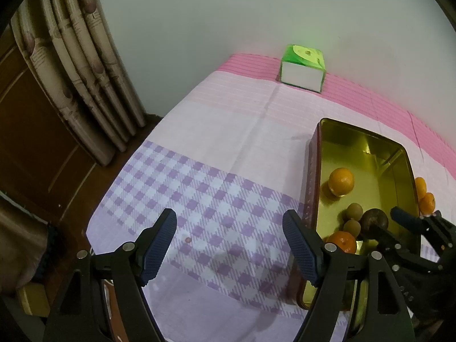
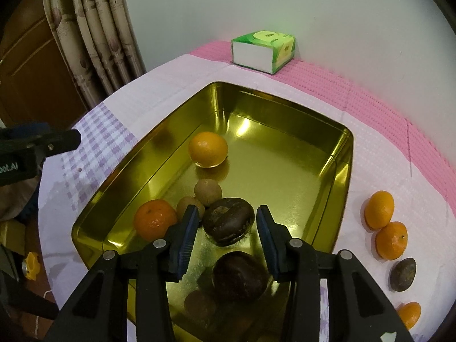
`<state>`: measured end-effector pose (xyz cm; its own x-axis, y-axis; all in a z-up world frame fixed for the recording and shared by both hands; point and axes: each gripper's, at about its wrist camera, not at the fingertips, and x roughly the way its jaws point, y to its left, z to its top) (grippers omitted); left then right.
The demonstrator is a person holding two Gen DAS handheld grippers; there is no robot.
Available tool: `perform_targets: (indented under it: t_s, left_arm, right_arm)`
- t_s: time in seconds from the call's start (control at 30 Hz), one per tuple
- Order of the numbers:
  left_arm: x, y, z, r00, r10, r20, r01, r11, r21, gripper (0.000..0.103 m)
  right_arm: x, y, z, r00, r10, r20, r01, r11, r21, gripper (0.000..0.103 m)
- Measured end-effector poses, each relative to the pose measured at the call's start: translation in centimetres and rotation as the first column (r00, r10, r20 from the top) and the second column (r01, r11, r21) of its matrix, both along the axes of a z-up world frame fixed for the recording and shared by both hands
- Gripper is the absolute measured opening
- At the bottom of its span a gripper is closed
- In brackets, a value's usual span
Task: Organize fruits
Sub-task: 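Carry the passion fruit into the gold tin with the right gripper and release, then grasp a large yellow orange from the sheet with the right gripper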
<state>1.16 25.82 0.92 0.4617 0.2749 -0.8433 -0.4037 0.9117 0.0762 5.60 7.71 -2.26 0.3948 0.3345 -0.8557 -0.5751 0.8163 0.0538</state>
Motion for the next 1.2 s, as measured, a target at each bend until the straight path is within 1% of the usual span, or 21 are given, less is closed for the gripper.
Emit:
perform_targets:
  t_s: [0.3, 0.43, 0.6, 0.9, 1.2]
  left_arm:
    - [0.3, -0.3, -0.1, 1.000, -0.025, -0.009, 0.025, 1.000, 0.003, 0.077]
    - [0.3, -0.5, 0.0, 0.999, -0.034, -0.006, 0.034, 0.999, 0.007, 0.077]
    - [0.4, -0.9, 0.1, 0.999, -0.051, -0.005, 0.051, 0.999, 0.012, 0.077]
    - [0.5, -2.0, 0.4, 0.995, -0.103, 0.006, 0.103, 0.994, 0.023, 0.077]
    - [0.7, -2.6, 0.2, 0.993, -0.121, -0.004, 0.121, 0.992, 0.033, 0.077]
  right_arm:
    - [-0.3, -1.6, 2.8, 0.999, -0.036, 0.040, 0.034, 0.997, 0.062, 0.044]
    - [-0.6, -3.2, 4.3, 0.996, -0.067, 0.066, 0.061, 0.995, 0.084, 0.047]
    - [-0.9, -6.2, 5.4, 0.988, -0.120, 0.094, 0.112, 0.990, 0.083, 0.050]
    - [-1.5, -13.5, 4.9, 0.963, -0.258, 0.082, 0.255, 0.966, 0.047, 0.051]
    - [-3.8, -20.9, 3.7, 0.918, -0.393, 0.051, 0.394, 0.919, -0.001, 0.053]
